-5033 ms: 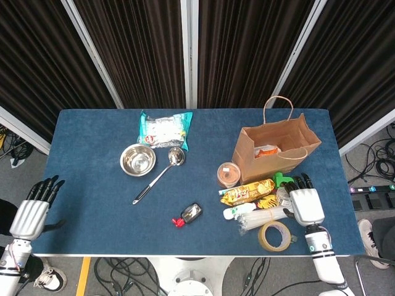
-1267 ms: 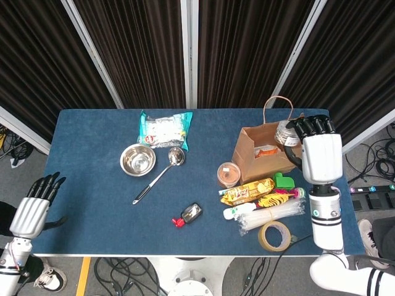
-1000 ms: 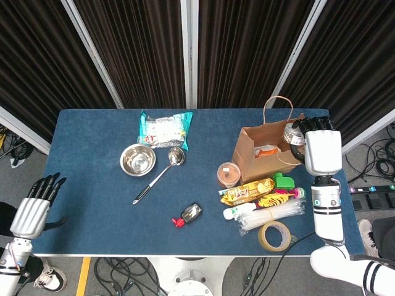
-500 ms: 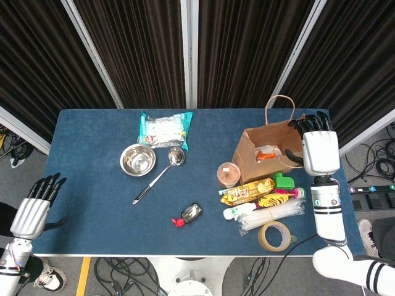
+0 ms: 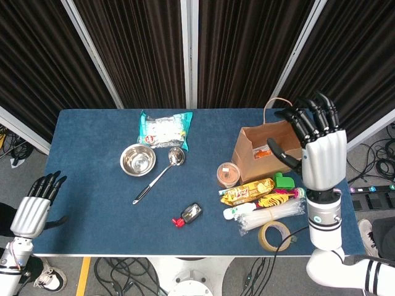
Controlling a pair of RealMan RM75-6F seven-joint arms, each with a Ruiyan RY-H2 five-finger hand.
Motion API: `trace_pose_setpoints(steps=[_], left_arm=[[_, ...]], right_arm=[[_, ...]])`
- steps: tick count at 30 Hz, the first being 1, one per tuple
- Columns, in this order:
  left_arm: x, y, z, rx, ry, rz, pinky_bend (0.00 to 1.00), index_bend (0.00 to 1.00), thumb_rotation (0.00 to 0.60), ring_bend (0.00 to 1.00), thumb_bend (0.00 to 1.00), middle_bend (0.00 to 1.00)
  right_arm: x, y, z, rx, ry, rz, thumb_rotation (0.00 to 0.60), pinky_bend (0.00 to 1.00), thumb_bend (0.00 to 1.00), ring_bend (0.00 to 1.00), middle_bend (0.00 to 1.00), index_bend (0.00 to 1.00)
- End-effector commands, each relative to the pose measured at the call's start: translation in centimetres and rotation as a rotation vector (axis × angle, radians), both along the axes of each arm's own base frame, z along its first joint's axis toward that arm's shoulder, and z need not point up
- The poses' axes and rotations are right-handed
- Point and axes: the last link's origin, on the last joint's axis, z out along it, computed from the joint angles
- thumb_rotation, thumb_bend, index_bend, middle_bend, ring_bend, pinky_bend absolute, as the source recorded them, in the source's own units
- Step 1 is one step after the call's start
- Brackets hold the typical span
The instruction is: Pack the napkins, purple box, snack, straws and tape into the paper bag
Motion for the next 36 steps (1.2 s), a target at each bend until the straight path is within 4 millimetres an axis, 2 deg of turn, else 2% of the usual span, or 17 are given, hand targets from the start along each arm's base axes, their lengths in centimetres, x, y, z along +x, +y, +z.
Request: trace_pose_setpoints(steps=[1,3,6,11,15,21,26,30,36], left_arm=[[0.0,0.0,-0.1,-0.003,0.000,0.000,0.11,0.06,0.600,0.00,0.16,0.01],[0.1,0.0,-0.1,-0.007,0.002,-0.001,0.11,0.06,0.600,0.00,0.16,0.01],[0.0,0.0,-0.2,-0.010,0.003,0.001,0.11,0.06,0.600,0.00,0.16,0.01],[-0.1,0.0,-0.2,-0.012,0.002,0.006,0.11,0.06,0.600,0.00,0.16,0.01],[0.0,-0.1,-0.3,-0.015,-0.001,0.006,0.11,0.06,0.600,0.00,0.16,0.01],[-0.1,-0.5,-0.5,-0.023,0.001,0.007,0.11,0.06,0.600,0.00,0.16,0.01],[-0.2,-0.6,-0.5,-0.017,-0.003,0.003,0.11,0.06,0.600,0.00,0.16,0.01],[-0.1,-0.5,-0.5,-0.015,0.000,-0.002,0.11,0.06,0.600,0.00,0.16,0.01],[-0.3,-0.7,-0.8,-0.019,0.007,-0.001,0.11,0.06,0.600,0.00,0.16,0.01]], right_arm=[[0.1,2.9,-2.3,0.183,0.050,0.071,0.600,0.16,0.06,0.24,0.43,0.36],[-1.1,4.0,-4.0,0.312,0.115,0.042,0.600,0.16,0.06,0.24,0.43,0.36],[-3.2,4.7,-6.0,0.451,0.258,-0.018,0.600,0.16,0.06,0.24,0.43,0.36],[-6.7,5.0,-7.4,0.575,0.487,-0.128,0.600,0.16,0.06,0.24,0.42,0.36],[-9.5,5.7,-7.6,0.632,0.614,-0.239,0.600,0.16,0.06,0.24,0.43,0.36],[-14.7,7.3,-8.3,0.682,0.682,-0.423,0.600,0.17,0.06,0.24,0.43,0.36],[-18.6,7.3,-9.1,0.664,0.675,-0.493,0.600,0.17,0.05,0.24,0.43,0.36],[-20.5,7.1,-9.6,0.668,0.689,-0.504,0.600,0.15,0.05,0.22,0.41,0.36],[-21.9,6.5,-10.7,0.670,0.727,-0.454,0.600,0.09,0.04,0.18,0.37,0.32]])
